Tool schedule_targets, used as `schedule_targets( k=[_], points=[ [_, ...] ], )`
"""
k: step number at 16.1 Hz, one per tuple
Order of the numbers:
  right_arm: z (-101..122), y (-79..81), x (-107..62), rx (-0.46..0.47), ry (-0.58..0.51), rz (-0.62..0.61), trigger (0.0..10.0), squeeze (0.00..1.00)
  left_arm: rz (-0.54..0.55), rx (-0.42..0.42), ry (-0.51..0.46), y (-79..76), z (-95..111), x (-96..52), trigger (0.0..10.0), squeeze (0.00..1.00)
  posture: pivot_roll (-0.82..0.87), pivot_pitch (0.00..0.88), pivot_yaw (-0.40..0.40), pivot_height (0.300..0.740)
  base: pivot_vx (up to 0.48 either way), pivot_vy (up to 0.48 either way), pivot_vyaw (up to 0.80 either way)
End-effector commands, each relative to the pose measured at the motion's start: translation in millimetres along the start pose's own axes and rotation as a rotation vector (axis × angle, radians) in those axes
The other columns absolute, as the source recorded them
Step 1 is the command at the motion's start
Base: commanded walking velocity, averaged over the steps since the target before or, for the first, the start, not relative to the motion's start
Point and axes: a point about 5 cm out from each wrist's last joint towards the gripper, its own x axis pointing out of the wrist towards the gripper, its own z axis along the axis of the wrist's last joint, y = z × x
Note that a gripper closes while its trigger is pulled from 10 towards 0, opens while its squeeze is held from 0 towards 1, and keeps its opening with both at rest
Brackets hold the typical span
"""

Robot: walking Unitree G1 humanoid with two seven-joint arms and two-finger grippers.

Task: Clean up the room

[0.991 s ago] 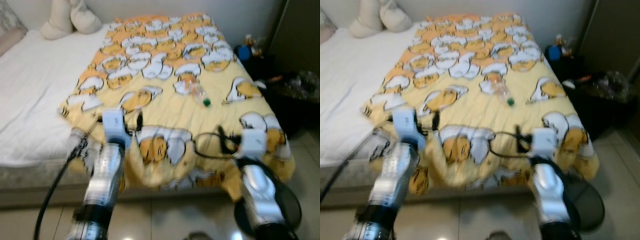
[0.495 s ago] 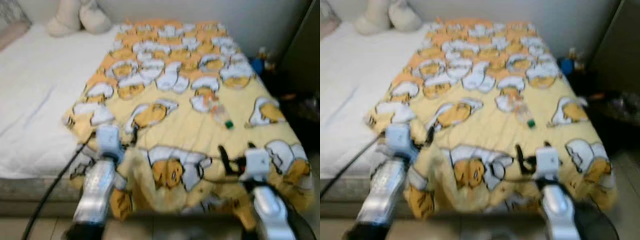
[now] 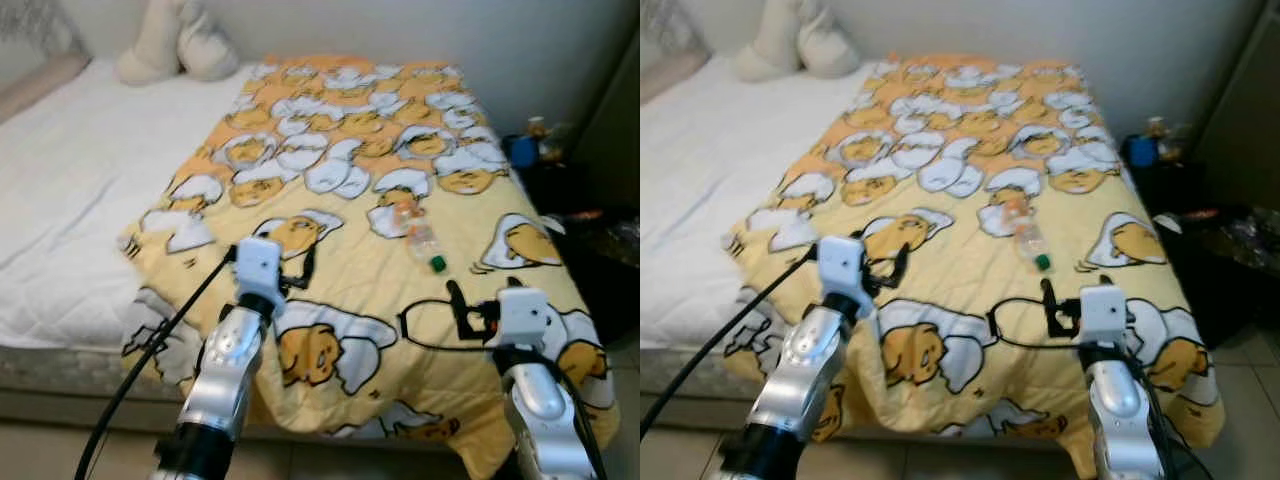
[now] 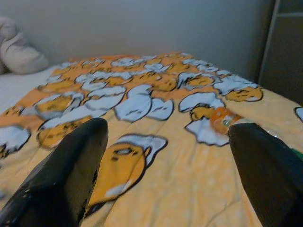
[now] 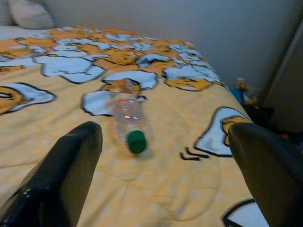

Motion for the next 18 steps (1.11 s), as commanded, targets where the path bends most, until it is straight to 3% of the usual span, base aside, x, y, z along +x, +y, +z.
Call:
schedule_targets(
  k=[1, 4, 8, 11, 12, 14, 18],
  points=[
    [5.2, 8.6, 3.8, 0.004, -0.024, 0.014, 10.0, 0.00, 0.019, 0.023, 0.034, 12.5, -6.1, -2.8, 10.0, 0.00, -0.24, 0.000, 0.066, 0.740, 0.262, -0.398, 0.00],
    [9.4, 7.9, 8.8, 0.010, -0.042, -0.005, 10.0, 0.00, 0.143, 0.009, 0.072, 26.8, -9.6, 0.9, 10.0, 0.00, -0.24, 0.000, 0.076, 0.740, 0.107, -0.117, 0.00],
    [25.4, 5.8, 23.4, 0.005, -0.081, -0.005, 10.0, 0.00, 0.160, -0.052, 0.044, 27.3, -5.7, -2.4, 10.0, 0.00, -0.24, 0.000, 0.073, 0.740, 0.240, 0.000, 0.00],
    [33.5, 7.8, 40.9, -0.014, -0.058, 0.001, 10.0, 0.00, 0.148, -0.034, 0.005, 22.9, 0.9, 0.2, 10.0, 0.00, -0.22, 0.000, 0.069, 0.740, 0.480, 0.000, 0.00],
    [40.7, 8.4, 52.6, 0.028, -0.058, 0.002, 10.0, 0.00, 0.126, 0.001, -0.017, 21.3, 6.7, 1.4, 10.0, 0.00, -0.21, 0.000, 0.069, 0.740, 0.480, 0.000, 0.00],
    [44.4, 8.8, 59.4, 0.042, -0.057, 0.003, 10.0, 0.00, 0.116, 0.015, -0.026, 21.9, 9.5, 1.5, 10.0, 0.00, -0.20, 0.000, 0.069, 0.740, 0.480, 0.000, 0.00],
    [61.9, 27.0, 85.4, 0.054, -0.067, 0.076, 10.0, 0.00, 0.120, 0.026, -0.039, 28.1, 15.1, -4.0, 10.0, 0.00, -0.15, 0.000, 0.076, 0.740, 0.480, 0.000, 0.00]
  ],
)
